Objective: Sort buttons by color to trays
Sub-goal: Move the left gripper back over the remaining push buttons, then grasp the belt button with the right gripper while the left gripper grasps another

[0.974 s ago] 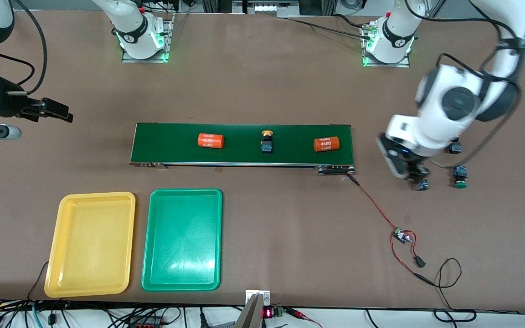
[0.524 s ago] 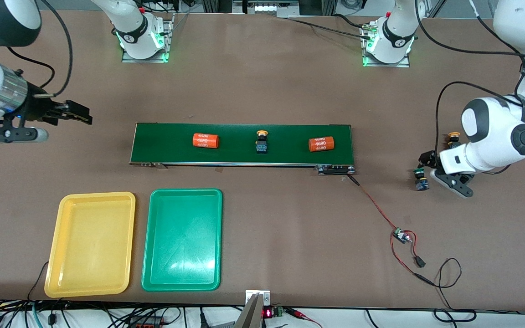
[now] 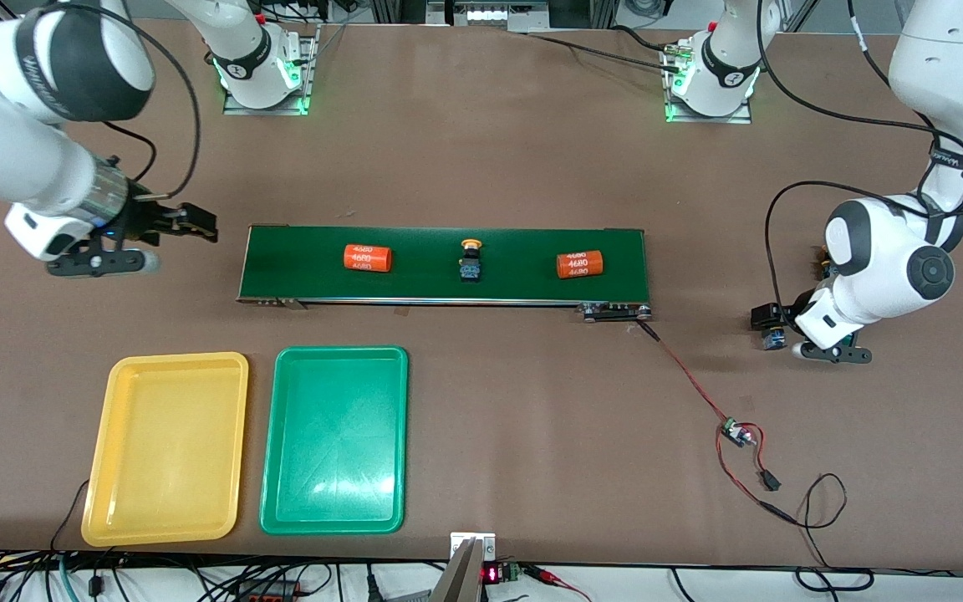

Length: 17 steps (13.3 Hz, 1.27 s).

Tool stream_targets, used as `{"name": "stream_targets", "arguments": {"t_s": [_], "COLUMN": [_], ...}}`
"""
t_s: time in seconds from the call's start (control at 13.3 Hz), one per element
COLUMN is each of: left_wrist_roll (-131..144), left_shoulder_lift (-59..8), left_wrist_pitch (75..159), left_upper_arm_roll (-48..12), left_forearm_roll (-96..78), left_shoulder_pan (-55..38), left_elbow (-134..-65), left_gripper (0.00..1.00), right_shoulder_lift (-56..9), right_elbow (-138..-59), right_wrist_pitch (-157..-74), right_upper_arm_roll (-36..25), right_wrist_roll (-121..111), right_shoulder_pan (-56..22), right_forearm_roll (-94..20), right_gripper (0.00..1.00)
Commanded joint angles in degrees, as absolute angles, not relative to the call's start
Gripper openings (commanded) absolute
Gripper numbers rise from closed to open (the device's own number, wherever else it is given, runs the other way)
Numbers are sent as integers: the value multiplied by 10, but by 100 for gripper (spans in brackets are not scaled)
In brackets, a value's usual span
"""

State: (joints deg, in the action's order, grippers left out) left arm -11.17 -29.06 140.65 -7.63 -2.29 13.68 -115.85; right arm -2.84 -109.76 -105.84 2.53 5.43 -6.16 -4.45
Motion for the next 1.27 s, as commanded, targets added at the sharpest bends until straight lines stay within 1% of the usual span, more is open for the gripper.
{"name": "stream_targets", "arguments": {"t_s": [0.0,0.07,0.15,0.22,0.3,0.37,0.45,0.67,0.82,0.9,1.05,1.2], "left_wrist_roll": [-105,-105,-105,-104,-105,-106,-114,-123,-125,-117,-86,-13], "left_shoulder_lift": [-306,-313,-318,-318,-313,-300,-288,-242,-206,-192,-171,-153], "left_wrist_pitch": [1416,1417,1419,1419,1418,1412,1404,1376,1318,1291,1259,1256], "left_upper_arm_roll": [-71,-71,-71,-71,-71,-72,-72,-79,-81,-83,-124,-175], "left_forearm_roll": [-30,-30,-29,-29,-28,-22,-18,-18,-18,-18,-20,-20], "left_shoulder_pan": [132,132,132,132,132,132,132,109,78,62,46,41], "left_elbow": [-1151,-1150,-1147,-1144,-1144,-1146,-1148,-1151,-1154,-1154,-1161,-1186], "left_gripper": [91,81,62,35,18,6,0,0,0,0,0,0], "right_shoulder_lift": [-6,-14,-21,-21,-27,-40,-53,-96,-119,-136,-169,-207], "right_elbow": [-1145,-1146,-1152,-1166,-1172,-1172,-1172,-1168,-1164,-1151,-1110,-1065], "right_wrist_pitch": [-1102,-1114,-1132,-1156,-1177,-1195,-1214,-1279,-1319,-1323,-1323,-1323], "right_upper_arm_roll": [24,24,24,23,23,23,23,22,22,22,23,23], "right_wrist_roll": [124,134,151,171,207,252,277,344,388,400,433,479], "right_shoulder_pan": [-104,-119,-139,-164,-192,-213,-237,-293,-310,-317,-327,-344], "right_forearm_roll": [-53,-53,-53,-53,-52,-48,-47,-38,-19,-14,-14,-13], "right_gripper": [100,100,100,100,100,100,100,100,100,100,100,100]}}
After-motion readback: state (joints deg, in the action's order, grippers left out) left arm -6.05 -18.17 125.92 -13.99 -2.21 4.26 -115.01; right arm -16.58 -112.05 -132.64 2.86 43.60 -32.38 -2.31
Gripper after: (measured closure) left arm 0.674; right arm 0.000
